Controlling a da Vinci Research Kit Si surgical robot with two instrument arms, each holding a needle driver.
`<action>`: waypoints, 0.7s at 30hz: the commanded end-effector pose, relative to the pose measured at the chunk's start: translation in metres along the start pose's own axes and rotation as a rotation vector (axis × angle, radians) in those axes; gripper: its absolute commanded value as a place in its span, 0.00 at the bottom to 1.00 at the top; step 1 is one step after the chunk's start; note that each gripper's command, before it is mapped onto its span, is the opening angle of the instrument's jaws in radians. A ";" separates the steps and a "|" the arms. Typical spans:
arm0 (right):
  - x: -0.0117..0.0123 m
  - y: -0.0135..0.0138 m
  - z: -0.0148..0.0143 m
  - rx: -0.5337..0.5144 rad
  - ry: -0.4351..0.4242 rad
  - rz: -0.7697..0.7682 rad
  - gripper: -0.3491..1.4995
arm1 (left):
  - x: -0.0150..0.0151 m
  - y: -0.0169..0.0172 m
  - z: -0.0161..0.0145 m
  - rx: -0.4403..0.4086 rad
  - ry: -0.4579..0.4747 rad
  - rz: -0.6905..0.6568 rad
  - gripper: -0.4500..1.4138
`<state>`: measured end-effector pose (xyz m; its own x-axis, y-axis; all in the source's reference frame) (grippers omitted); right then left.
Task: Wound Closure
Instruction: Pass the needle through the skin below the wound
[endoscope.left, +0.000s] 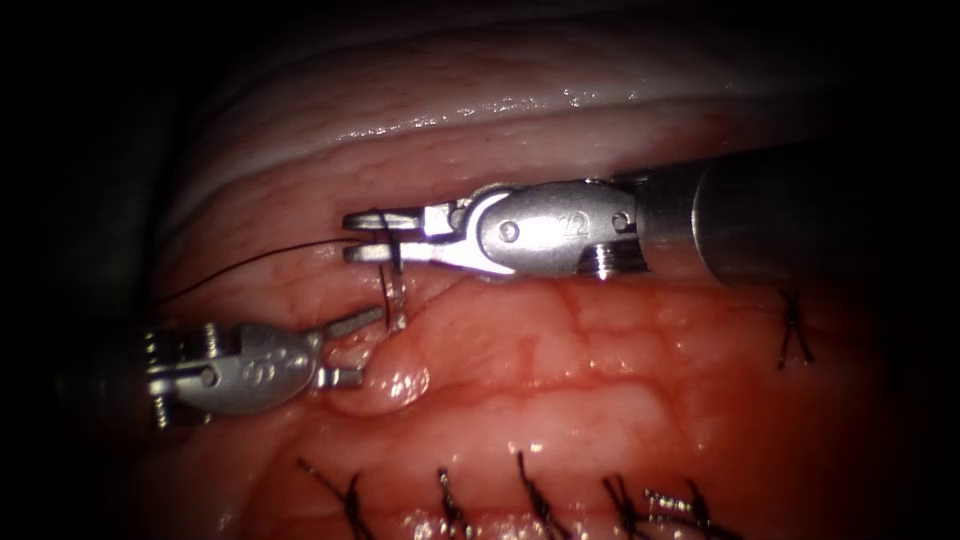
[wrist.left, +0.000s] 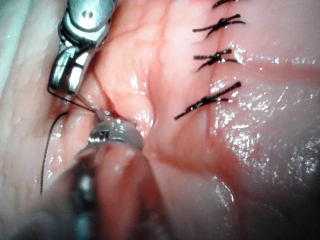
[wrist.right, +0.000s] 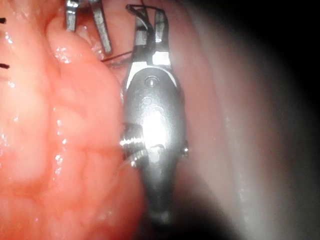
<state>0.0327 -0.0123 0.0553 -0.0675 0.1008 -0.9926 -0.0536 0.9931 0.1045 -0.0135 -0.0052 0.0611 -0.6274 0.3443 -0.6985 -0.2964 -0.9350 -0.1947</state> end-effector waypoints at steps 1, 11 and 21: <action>-0.0009 -0.0003 0.0008 0.009 0.004 0.027 0.00 | 0.0000 0.0001 0.0006 -0.001 0.001 0.000 0.34; -0.0025 -0.0012 0.0007 0.051 0.002 0.160 0.00 | 0.0001 0.0001 0.0005 -0.003 -0.002 0.000 0.34; -0.0029 -0.0018 0.0006 0.094 -0.041 0.182 0.00 | 0.0001 0.0004 -0.0002 -0.001 0.001 -0.013 0.34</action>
<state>0.0328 -0.0143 0.0577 -0.0237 0.2847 -0.9583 0.0458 0.9579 0.2834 -0.0129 -0.0056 0.0600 -0.6226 0.3578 -0.6960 -0.3052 -0.9299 -0.2050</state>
